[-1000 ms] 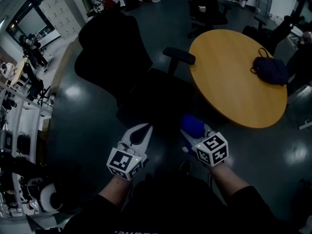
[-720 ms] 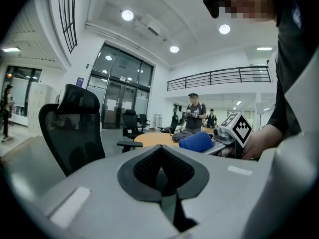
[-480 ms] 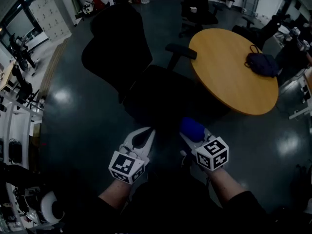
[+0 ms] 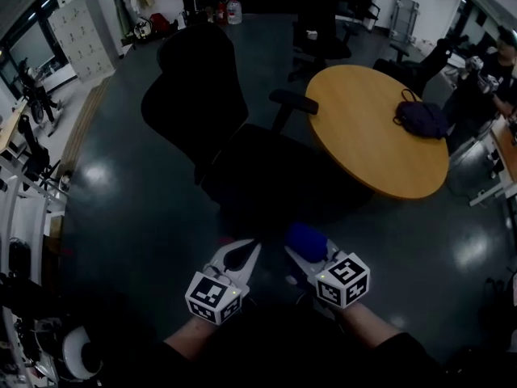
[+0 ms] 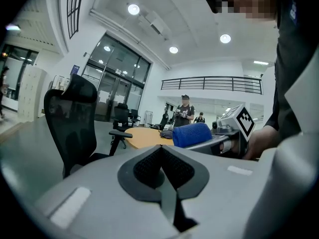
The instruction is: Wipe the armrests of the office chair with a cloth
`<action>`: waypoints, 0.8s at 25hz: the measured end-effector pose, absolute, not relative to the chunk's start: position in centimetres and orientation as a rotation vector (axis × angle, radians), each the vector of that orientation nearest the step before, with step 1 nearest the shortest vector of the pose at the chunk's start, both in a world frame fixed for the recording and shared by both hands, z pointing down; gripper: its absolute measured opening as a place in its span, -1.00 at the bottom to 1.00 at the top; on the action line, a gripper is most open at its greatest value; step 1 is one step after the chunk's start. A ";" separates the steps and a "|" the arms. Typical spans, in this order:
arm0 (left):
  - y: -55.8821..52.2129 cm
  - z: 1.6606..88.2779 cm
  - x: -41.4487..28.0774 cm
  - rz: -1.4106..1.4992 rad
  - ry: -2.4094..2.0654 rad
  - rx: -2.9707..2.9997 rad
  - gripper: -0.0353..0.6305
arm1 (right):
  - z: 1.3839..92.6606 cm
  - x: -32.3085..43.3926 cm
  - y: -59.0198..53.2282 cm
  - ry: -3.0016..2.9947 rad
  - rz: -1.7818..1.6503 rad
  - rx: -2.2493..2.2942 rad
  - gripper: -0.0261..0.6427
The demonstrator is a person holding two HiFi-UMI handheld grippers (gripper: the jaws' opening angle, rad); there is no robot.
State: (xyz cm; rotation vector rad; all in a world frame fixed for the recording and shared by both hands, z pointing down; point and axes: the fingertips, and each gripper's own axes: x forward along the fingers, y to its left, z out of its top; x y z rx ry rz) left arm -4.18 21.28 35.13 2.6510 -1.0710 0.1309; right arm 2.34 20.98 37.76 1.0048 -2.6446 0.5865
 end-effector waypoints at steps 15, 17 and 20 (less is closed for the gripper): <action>22.0 32.2 1.7 0.121 -1.060 2.703 -0.86 | 36.4 6.5 24.3 -2.766 0.545 0.917 -0.61; 22.2 32.4 2.3 0.121 -1.051 2.705 -0.86 | 36.6 6.8 24.6 -2.766 0.543 0.909 -0.61; 22.4 32.9 3.1 0.133 -1.038 2.707 -0.86 | 36.8 7.4 24.9 -2.767 0.540 0.906 -0.62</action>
